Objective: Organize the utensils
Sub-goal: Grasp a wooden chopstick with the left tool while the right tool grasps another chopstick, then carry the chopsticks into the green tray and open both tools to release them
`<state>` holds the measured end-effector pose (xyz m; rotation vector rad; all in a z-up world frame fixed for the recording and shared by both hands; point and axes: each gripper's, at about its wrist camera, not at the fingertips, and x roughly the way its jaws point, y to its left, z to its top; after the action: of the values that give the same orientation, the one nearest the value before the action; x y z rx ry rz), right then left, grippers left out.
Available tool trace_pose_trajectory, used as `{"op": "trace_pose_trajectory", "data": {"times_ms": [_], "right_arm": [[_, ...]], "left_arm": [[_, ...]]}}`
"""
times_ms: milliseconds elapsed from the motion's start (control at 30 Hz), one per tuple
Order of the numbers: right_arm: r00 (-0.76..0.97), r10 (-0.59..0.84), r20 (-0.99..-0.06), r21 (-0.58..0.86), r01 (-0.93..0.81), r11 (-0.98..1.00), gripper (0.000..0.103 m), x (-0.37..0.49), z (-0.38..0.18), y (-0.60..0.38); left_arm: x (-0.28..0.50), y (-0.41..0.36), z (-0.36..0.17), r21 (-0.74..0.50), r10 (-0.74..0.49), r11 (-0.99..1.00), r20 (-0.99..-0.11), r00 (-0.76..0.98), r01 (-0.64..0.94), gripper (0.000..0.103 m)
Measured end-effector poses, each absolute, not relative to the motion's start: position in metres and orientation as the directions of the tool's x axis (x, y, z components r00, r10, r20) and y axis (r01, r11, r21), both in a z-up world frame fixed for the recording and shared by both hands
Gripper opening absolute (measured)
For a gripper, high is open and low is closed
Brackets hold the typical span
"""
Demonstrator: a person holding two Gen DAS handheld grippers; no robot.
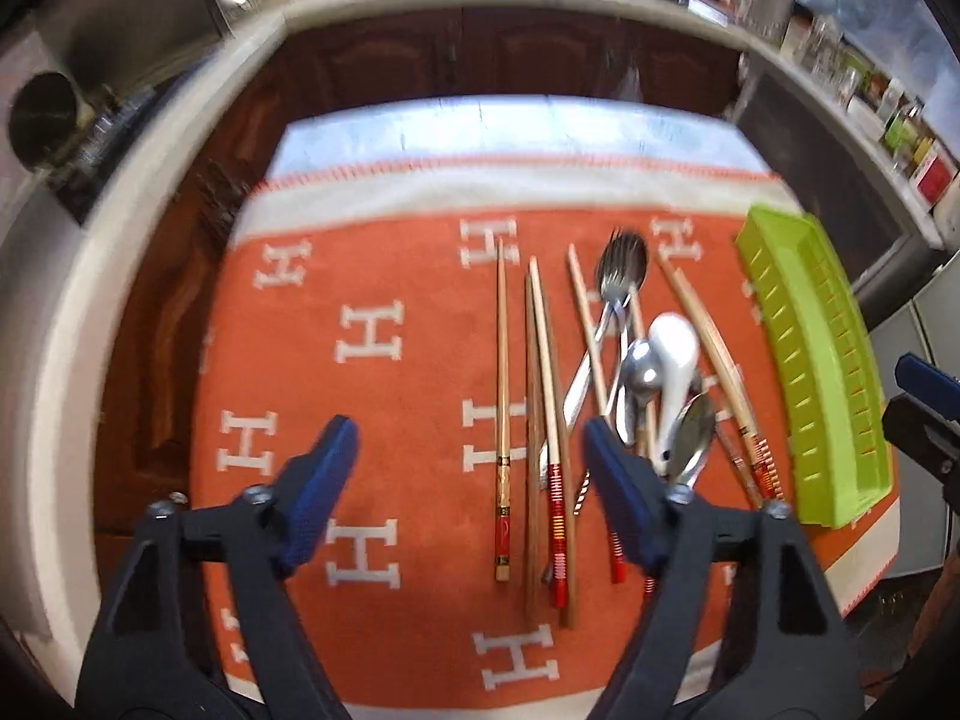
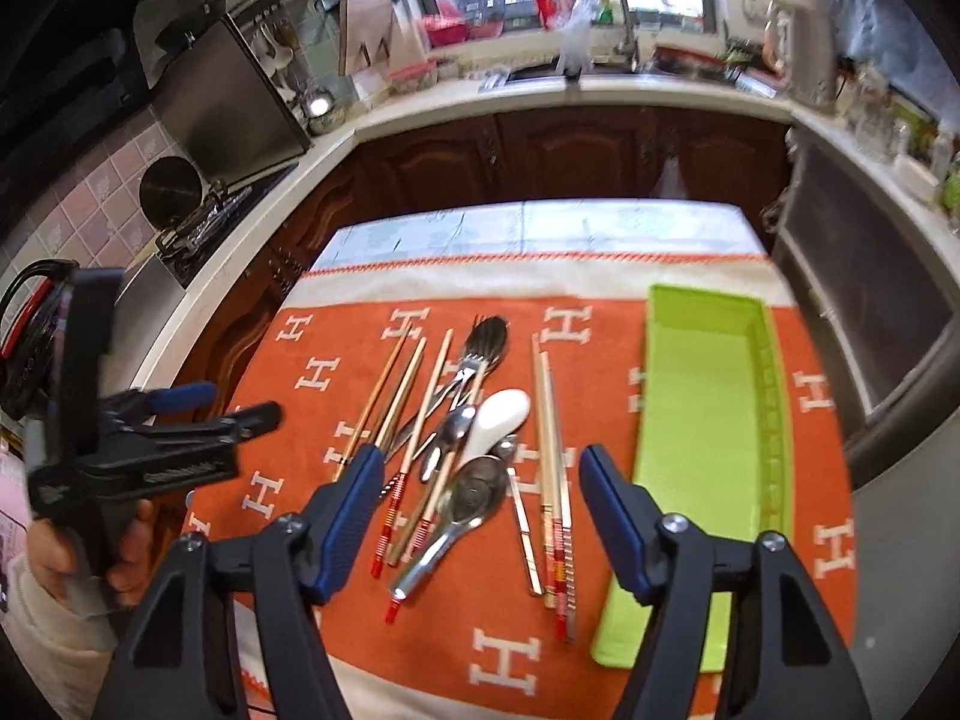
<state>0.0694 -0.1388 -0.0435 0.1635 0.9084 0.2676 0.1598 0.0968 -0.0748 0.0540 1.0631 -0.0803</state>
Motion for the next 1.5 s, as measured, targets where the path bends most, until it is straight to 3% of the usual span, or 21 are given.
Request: {"op": "trace_pose_trajectory", "data": {"times_ms": [133,333,467,667,700,733,900,1100,1400,1500], "right_arm": [[0.508,0.339,-0.792,0.305,-0.151,0.940,0.052,0.096,-0.067,-0.127],[0.438,0.367,-0.821,0.338,-0.146,0.930,0.048,0.119,-0.093,-0.113],[0.404,0.380,-0.832,0.348,-0.155,0.925,0.044,0.129,-0.103,-0.104],[0.351,0.409,-0.842,0.384,-0.142,0.912,0.035,0.144,-0.117,-0.095],[0.343,0.415,-0.843,0.391,-0.139,0.910,0.032,0.147,-0.119,-0.093],[0.330,0.423,-0.844,0.401,-0.136,0.906,0.029,0.150,-0.122,-0.090],[0.273,0.444,-0.853,0.429,-0.118,0.896,0.021,0.163,-0.135,-0.077],[0.230,0.427,-0.875,0.406,-0.131,0.904,0.019,0.173,-0.146,-0.056],[0.195,0.347,-0.918,0.330,-0.112,0.937,0.016,0.184,-0.164,-0.036],[0.190,0.334,-0.923,0.317,-0.116,0.941,0.010,0.185,-0.168,-0.033]], "left_arm": [[0.188,0.091,-0.120,-0.051,-0.091,0.993,-0.912,0.400,0.110,0.047],[0.203,0.090,-0.166,-0.053,-0.083,0.993,-0.949,0.305,0.106,0.032],[0.197,0.089,-0.180,-0.081,-0.110,0.989,-0.961,0.254,0.119,0.030],[0.192,0.078,-0.183,0.012,-0.038,0.987,-0.951,0.307,0.159,0.030],[0.192,0.078,-0.182,0.006,-0.041,0.988,-0.951,0.307,0.152,0.021],[0.192,0.079,-0.181,0.003,-0.041,0.990,-0.949,0.311,0.140,0.005],[0.186,0.094,-0.178,-0.017,-0.030,0.999,-0.952,0.305,0.045,0.004],[0.167,0.121,-0.165,-0.095,-0.077,0.995,-0.943,0.325,-0.039,0.004],[0.133,0.140,-0.142,-0.147,-0.113,0.987,-0.922,0.371,-0.066,0.004],[0.123,0.139,-0.139,-0.154,-0.118,0.986,-0.921,0.371,-0.070,0.004]]}}
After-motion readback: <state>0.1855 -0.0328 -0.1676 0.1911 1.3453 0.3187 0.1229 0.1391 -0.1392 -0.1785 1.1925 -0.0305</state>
